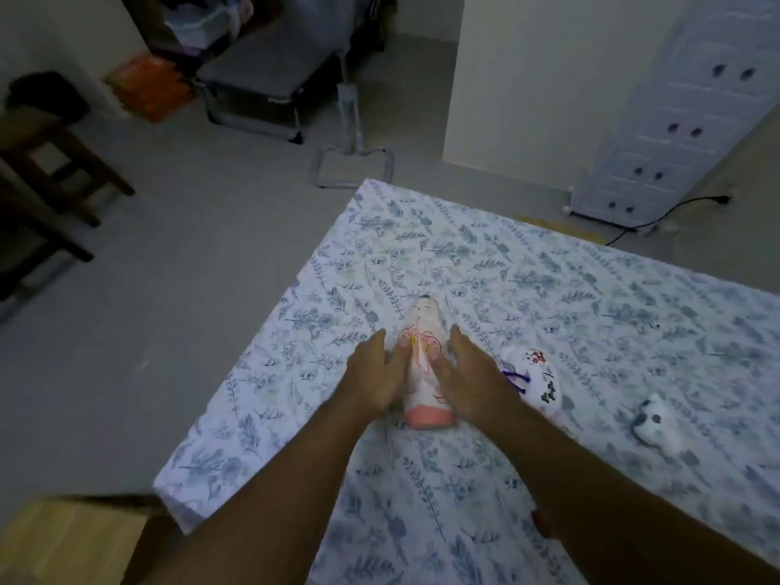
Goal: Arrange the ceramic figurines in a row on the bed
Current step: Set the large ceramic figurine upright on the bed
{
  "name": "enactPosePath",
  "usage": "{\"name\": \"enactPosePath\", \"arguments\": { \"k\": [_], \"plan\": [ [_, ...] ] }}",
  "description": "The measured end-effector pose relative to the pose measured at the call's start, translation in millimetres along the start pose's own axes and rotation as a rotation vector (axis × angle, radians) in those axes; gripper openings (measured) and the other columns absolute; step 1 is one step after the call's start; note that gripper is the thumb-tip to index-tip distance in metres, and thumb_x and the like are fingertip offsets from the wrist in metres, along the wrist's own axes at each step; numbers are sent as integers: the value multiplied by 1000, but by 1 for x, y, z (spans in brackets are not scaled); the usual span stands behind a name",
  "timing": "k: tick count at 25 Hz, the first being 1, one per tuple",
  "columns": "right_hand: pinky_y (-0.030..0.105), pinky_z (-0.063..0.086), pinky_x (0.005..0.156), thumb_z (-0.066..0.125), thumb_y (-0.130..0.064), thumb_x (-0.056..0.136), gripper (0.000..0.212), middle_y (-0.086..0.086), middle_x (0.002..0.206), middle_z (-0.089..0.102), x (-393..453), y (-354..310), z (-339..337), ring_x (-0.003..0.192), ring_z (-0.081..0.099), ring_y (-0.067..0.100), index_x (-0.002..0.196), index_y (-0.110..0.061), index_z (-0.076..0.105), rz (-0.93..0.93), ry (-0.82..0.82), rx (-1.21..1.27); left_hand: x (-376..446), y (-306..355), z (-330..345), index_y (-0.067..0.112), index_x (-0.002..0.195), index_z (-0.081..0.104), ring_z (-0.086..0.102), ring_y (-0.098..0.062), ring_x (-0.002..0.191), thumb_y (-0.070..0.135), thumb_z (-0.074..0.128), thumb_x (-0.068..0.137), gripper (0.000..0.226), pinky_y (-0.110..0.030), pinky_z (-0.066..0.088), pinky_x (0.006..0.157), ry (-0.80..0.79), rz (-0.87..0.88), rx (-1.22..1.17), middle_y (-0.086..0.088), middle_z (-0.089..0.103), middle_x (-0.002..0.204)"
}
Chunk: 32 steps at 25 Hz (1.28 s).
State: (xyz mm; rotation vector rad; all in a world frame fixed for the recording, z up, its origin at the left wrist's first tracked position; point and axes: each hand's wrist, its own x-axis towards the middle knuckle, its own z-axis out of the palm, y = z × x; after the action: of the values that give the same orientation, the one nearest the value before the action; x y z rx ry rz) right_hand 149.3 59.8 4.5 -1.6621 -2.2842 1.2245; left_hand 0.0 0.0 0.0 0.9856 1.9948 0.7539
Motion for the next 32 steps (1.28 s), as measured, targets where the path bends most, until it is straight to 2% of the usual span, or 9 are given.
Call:
{"name": "enactPosePath", "arguments": {
  "k": [4, 7, 10, 13, 18, 22, 27, 30, 32],
  "plan": [
    [45, 46, 105, 45, -62, 93, 77, 7, 154, 44, 9, 4, 14, 126, 57, 27, 156, -33, 11, 149, -127, 251, 17, -18, 5, 23, 141, 49, 66, -10, 109, 54, 45, 100, 52, -28, 53, 89, -291, -148, -337, 1, 64, 132],
    [36, 54, 94, 64, -39, 94, 84, 2, 155, 43, 4, -1, 5, 113, 63, 11, 157, -32, 10, 101, -125, 469, 14, -16, -12, 29, 143, 44, 67, -9, 107, 43, 55, 99, 47, -29, 57, 88, -293, -99, -400, 4, 64, 129],
    [14, 55, 79, 74, -10, 88, 99, -9, 148, 47, -3, -12, -2, 101, 62, -15, 158, -31, 8, -32, -133, 579, 3, -16, -35, 42, 151, 27, 63, -7, 115, 30, 70, 93, 73, -33, 59, 91, -238, 69, -456, 12, 58, 133],
    [23, 57, 89, 77, 2, 82, 92, -16, 139, 59, -10, -25, 5, 119, 61, -4, 152, -37, 32, -149, -62, 602, -5, -20, -45, 42, 149, 35, 55, -8, 125, 16, 74, 90, 75, -34, 58, 91, -175, 295, -379, 13, 53, 140],
    [15, 53, 87, 77, 4, 80, 84, -40, 116, 63, -30, -15, 32, 113, 61, -11, 131, -52, 40, -166, 8, 568, -28, -49, -32, 29, 153, 31, 43, -14, 138, 28, 68, 93, 70, -46, 50, 104, -98, 359, -295, 3, 42, 147],
    [23, 51, 100, 73, 5, 84, 87, -33, 128, 59, -36, -9, 39, 126, 57, -2, 137, -52, 35, -187, 15, 557, -41, -49, -22, 25, 155, 25, 37, -10, 141, 26, 57, 97, 67, -42, 46, 109, -58, 394, -248, 1, 36, 149],
    [22, 50, 100, 72, 3, 86, 84, -27, 135, 57, -36, -17, 33, 130, 54, 0, 143, -46, 34, -238, 0, 567, -24, -55, -23, 32, 157, 19, 39, -23, 143, 34, 62, 96, 75, -54, 44, 108, -108, 374, -246, -1, 37, 156],
    [18, 44, 104, 75, -15, 87, 79, -32, 137, 53, -44, -13, 28, 131, 47, -8, 145, -45, 32, -248, 34, 449, -33, -52, -23, 37, 158, 14, 33, -11, 146, 35, 67, 95, 82, -51, 39, 113, -76, 345, -223, 7, 34, 159],
    [32, 37, 114, 72, -35, 88, 78, -21, 150, 44, -52, -1, 24, 142, 37, 0, 151, -41, 27, -223, 112, 230, -47, -46, -23, 31, 159, 15, 25, -6, 149, 35, 66, 95, 81, -46, 33, 118, 22, 373, -115, 7, 30, 162]
  ]
}}
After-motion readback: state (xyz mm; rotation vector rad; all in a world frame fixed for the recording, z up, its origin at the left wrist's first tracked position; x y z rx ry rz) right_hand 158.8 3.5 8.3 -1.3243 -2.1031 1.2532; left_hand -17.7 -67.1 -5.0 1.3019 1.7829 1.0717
